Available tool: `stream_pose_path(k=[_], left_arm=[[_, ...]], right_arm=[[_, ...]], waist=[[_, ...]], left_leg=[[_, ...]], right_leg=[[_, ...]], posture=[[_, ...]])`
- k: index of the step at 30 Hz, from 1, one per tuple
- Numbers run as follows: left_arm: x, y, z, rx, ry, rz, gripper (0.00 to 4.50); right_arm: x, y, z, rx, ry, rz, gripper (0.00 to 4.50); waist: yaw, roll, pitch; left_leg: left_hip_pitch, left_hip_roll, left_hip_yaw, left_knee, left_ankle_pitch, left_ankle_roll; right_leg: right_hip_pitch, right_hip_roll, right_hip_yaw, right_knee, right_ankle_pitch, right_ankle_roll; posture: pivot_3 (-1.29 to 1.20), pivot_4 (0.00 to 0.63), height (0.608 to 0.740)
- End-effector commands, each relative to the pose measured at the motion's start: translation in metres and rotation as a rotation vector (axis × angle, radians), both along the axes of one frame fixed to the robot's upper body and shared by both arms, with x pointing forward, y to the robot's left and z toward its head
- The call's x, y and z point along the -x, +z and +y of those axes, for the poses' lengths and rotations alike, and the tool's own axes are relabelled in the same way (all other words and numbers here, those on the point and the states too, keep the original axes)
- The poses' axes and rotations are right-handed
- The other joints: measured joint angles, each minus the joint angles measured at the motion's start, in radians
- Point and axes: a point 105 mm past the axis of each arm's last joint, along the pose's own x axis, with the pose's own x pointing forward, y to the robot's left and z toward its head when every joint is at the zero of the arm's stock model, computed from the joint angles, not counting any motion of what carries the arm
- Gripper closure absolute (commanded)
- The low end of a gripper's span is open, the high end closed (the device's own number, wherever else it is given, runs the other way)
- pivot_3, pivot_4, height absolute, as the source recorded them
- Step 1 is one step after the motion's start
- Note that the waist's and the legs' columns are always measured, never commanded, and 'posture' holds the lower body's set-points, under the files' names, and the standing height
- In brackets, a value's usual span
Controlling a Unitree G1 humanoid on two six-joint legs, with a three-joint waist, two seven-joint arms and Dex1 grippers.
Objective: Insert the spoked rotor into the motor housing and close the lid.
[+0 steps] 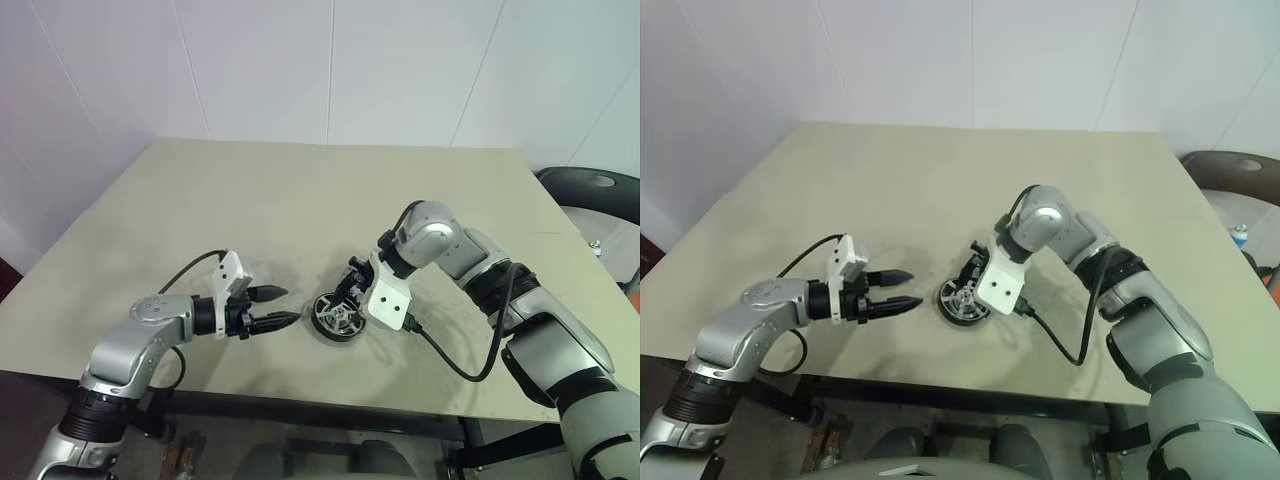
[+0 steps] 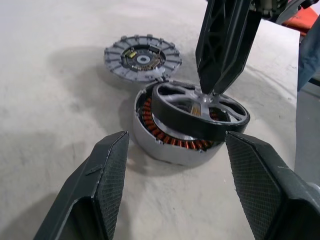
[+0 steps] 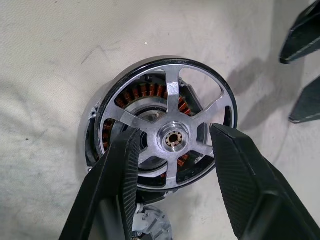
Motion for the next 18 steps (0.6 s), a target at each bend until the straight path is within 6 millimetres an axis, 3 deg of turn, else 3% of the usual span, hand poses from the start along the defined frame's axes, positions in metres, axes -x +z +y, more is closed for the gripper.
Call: stream_pose_path(k=[1,5,18], left_arm=[[-0.0016,0.0141,-0.0001,0.020,0.003,-0.058,1.25],[-0.0016,0.0139,0.0000,0.021,0.007,-0.056,1.25],[-0.0044,0.0134,-0.0004,0.023,0.015,-0.056,1.25]], right_arm=[[-0.0035,0.0105,0.0071,-0.028,0.023,-0.045,3.07],[-0.0029,0.0118,0.0099,-0.039,0.031,-0.048,4.44],[-0.0087,0.0151,0.0065,-0.019,0.001,-0.060,4.48]], waist=[[0.000,0.000,0.000],[0.000,0.000,0.000],[0.000,0.000,0.000]], left_leg=[[0.000,0.000,0.000,0.000,0.000,0.000],[0.000,0.000,0.000,0.000,0.000,0.000],[0.000,0.000,0.000,0.000,0.000,0.000]], right_leg=[[0.000,0.000,0.000,0.000,0.000,0.000],[0.000,0.000,0.000,0.000,0.000,0.000],[0.000,0.000,0.000,0.000,0.000,0.000]], posture=[[0.00,0.000,0.740],[0.00,0.000,0.740],[0.00,0.000,0.740]])
